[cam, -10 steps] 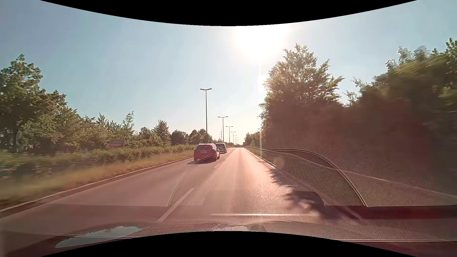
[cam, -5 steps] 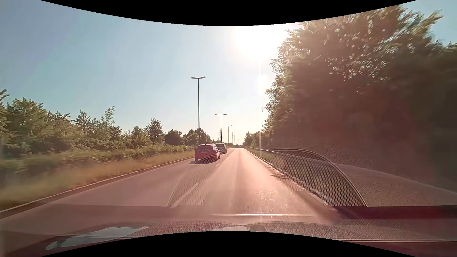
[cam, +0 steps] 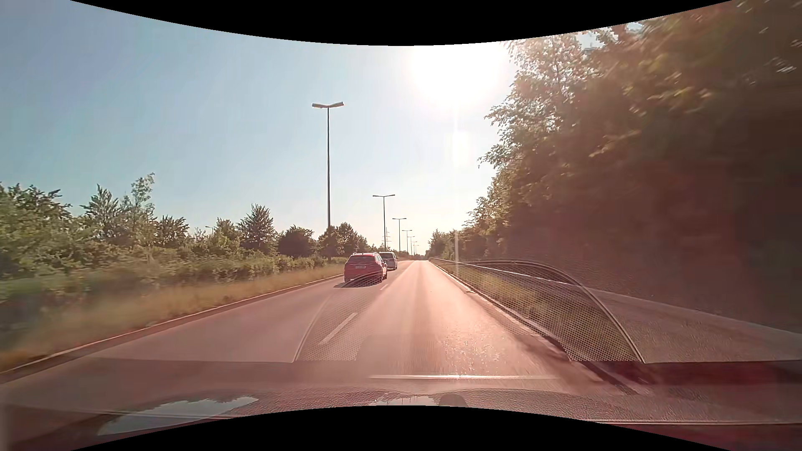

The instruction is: Follow the waypoints while adhering to traffic rules and regulations

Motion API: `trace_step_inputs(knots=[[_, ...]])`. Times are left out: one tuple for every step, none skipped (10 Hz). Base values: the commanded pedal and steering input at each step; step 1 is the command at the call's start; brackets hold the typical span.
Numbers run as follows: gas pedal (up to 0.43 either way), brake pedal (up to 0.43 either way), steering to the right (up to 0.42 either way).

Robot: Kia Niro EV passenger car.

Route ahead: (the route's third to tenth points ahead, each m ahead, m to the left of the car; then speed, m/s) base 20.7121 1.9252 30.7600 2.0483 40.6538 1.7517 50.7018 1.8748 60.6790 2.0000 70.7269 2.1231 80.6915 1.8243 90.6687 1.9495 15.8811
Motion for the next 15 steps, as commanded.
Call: trace_step_inputs(knots=[[0.197,0.006,-0.003],[0.22,0.006,-0.003],[0.22,0.006,-0.003],[0.228,0.006,-0.003],[0.24,0.006,-0.003],[0.24,0.006,-0.003],[0.24,0.006,-0.004],[0.24,0.006,-0.006],[0.24,0.006,-0.006],[0.24,0.006,-0.006],[0.24,0.006,-0.006],[0.24,0.006,-0.006],[0.24,0.006,-0.004],[0.228,0.006,-0.004],[0.22,0.006,-0.004]])
